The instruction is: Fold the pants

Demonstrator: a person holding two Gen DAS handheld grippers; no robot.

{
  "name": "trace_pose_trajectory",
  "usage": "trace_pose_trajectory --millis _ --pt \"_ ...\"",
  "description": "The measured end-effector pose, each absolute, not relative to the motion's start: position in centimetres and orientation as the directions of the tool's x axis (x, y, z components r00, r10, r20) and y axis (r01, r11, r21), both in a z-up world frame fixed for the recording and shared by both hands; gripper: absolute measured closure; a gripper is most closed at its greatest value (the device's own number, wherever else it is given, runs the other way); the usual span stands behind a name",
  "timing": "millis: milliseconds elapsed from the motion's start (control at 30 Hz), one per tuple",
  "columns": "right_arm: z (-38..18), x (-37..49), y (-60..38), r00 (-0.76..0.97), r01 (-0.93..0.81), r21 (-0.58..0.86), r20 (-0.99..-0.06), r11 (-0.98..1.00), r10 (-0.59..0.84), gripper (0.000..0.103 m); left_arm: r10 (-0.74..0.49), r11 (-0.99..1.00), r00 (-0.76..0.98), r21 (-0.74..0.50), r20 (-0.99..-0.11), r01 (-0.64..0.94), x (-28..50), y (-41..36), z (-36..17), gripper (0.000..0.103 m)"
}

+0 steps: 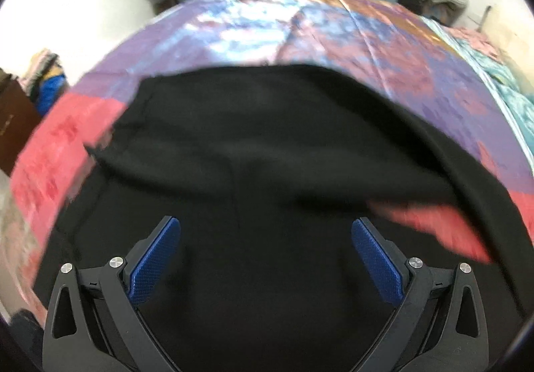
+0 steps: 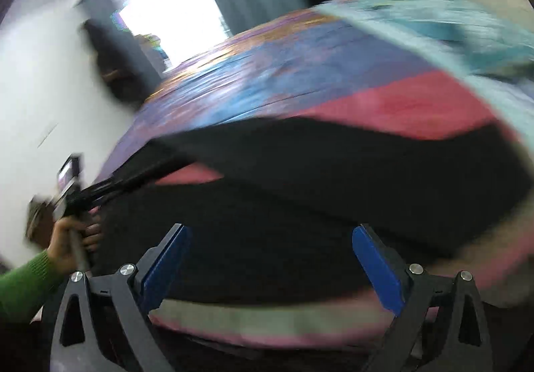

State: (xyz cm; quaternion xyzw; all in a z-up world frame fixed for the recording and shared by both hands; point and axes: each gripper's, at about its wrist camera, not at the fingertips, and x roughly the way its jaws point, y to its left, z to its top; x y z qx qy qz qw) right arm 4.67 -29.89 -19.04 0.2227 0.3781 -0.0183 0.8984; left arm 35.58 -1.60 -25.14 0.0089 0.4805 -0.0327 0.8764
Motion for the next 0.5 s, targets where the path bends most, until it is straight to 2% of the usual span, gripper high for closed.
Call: trace_pose_trajectory --millis 100,200,267,333,500 --pt "-22.6 9.2 -26.6 0.657 0.151 0.326 -0.739 0.933 0.152 0.006 -0.050 0.996 0.485 -0.009 -0.873 0.085 35.4 -1.3 -28.2 0.000" --pt "-26.3 11.3 -25.1 0.565 0.183 0.233 -0.820 0.955 0.092 0.004 -0.059 0.994 0.570 0.005 -0.820 0.109 34.3 -1.3 -28.5 0.000" --pt "-26.7 11.4 -24.1 0.580 0.138 0.140 -0.814 0.981 0.035 0.000 -0.042 0.994 0.575 0.024 -0.817 0.108 34.4 -1.7 -28.6 0.000" --pt "-27.6 11.6 -22.9 0.565 0.116 0.048 -0.825 0.992 -0.026 0.000 -0.024 0.993 0.589 0.048 -0.808 0.106 34.4 -2.1 -28.8 0.000" --pt "-28.3 11.1 -23.7 0.642 0.143 0.070 -0.766 0.987 -0.039 0.000 -0.011 0.992 0.608 0.066 -0.794 0.104 34.3 -2.5 -28.9 0.000"
